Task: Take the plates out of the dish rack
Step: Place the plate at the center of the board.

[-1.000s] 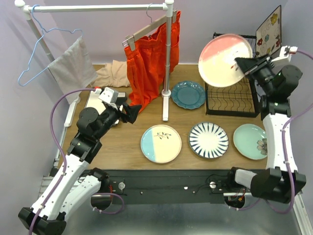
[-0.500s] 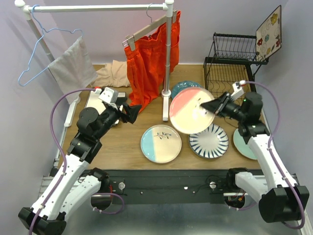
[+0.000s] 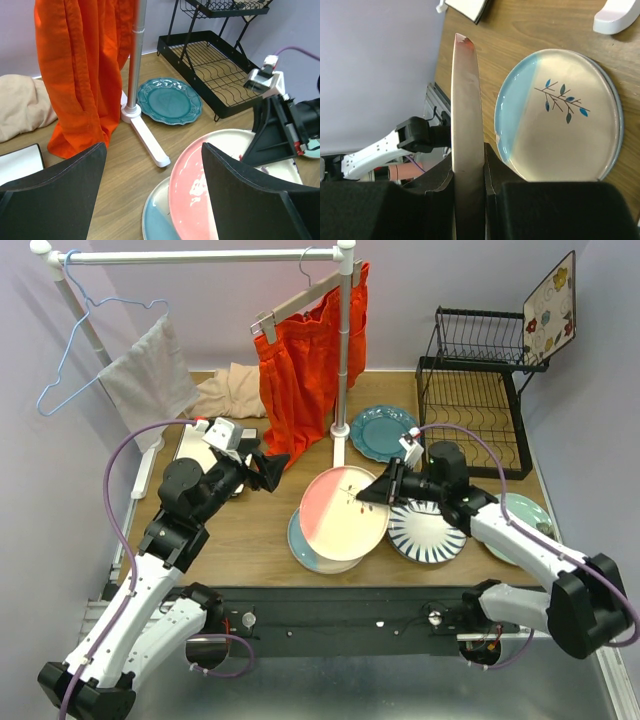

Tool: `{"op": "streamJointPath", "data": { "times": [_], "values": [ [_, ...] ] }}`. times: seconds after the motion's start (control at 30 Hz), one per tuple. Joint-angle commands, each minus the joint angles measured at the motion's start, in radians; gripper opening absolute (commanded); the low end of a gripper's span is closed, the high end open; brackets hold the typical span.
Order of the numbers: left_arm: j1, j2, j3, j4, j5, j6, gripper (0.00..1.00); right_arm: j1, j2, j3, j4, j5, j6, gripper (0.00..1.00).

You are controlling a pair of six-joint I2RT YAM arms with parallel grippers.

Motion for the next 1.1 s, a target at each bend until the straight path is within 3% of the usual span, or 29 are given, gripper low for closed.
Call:
{"op": "streamJointPath", "data": {
  "times": [0.0,0.33,1.07],
  "values": [
    [0.006,-0.004,-0.003,0.002,-0.020,0.004,0.86,0.048,0.061,-0.027,0.228,-0.011,0.079,0.01],
    [0.006,-0.008,-0.003,0.002,-0.021,0.002,0.86,0.099,0.201,-0.090,0.406,-0.036,0.122,0.01],
    [0.006,-0.007,-0.004,0.005,0.005,0.002,0.86,0.105,0.299,-0.134,0.475,-0.032,0.085,0.03]
  ]
}}
